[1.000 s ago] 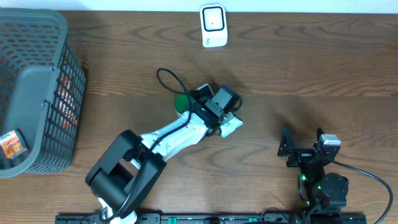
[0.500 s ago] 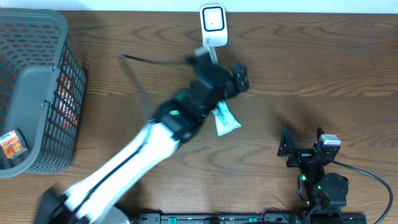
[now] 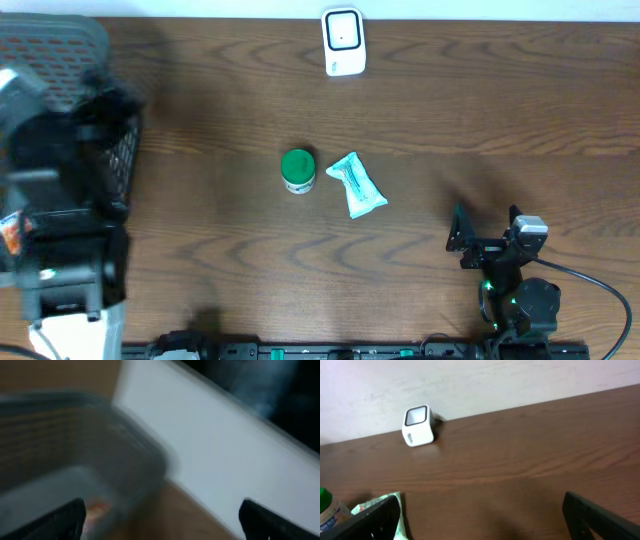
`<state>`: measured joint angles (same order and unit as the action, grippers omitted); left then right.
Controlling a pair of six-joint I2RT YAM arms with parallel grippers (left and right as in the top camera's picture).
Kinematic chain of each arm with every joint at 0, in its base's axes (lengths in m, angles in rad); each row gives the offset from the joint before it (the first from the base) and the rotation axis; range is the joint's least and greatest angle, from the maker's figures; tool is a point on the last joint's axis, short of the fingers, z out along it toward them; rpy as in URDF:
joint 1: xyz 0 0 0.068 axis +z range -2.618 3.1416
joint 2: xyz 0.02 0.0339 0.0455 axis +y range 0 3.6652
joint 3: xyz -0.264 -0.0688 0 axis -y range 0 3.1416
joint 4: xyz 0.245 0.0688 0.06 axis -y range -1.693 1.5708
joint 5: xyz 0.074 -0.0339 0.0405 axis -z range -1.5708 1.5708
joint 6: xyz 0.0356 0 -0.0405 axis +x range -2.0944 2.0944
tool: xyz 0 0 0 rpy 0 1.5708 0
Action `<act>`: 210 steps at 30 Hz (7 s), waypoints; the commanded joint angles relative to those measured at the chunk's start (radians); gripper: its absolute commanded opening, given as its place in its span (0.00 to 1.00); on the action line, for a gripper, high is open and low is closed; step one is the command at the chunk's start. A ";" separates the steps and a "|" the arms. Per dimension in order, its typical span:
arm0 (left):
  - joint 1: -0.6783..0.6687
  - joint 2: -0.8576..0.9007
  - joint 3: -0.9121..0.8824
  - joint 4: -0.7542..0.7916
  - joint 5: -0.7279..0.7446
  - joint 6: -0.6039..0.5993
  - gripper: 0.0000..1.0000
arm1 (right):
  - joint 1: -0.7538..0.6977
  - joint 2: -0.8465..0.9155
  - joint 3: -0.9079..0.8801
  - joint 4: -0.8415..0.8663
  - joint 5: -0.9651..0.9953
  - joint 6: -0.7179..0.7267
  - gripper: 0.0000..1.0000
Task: Scan the item barcode
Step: 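Return the left gripper into the basket toward the Kleenex tissue pack, then grasp the orange Kleenex pack with the left gripper and lift it, then carry the Kleenex pack left of the jar and release it, then move the left gripper into the basket and grasp the red Top bar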
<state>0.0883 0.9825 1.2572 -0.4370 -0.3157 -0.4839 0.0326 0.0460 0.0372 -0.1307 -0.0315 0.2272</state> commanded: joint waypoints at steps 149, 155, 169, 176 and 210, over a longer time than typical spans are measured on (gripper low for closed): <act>-0.435 0.903 -0.011 -0.222 0.165 -0.945 0.47 | 0.008 -0.002 -0.005 0.000 -0.004 0.003 0.99; -0.435 0.948 -0.012 -0.222 0.175 -1.062 0.56 | 0.008 -0.002 -0.005 0.000 -0.004 0.003 0.99; -0.426 0.613 0.002 -0.156 -0.079 -0.736 0.98 | 0.008 -0.002 -0.005 0.000 -0.004 0.003 0.99; -0.335 0.244 0.012 0.036 -0.172 -0.211 0.98 | 0.008 -0.002 -0.005 0.000 -0.004 0.003 0.99; 0.759 0.497 0.012 0.046 0.957 0.456 0.98 | 0.008 -0.002 -0.005 0.000 -0.004 0.003 0.99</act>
<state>0.8928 1.4635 1.2644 -0.3683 0.7136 -0.1413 0.0326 0.0456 0.0360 -0.1310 -0.0311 0.2272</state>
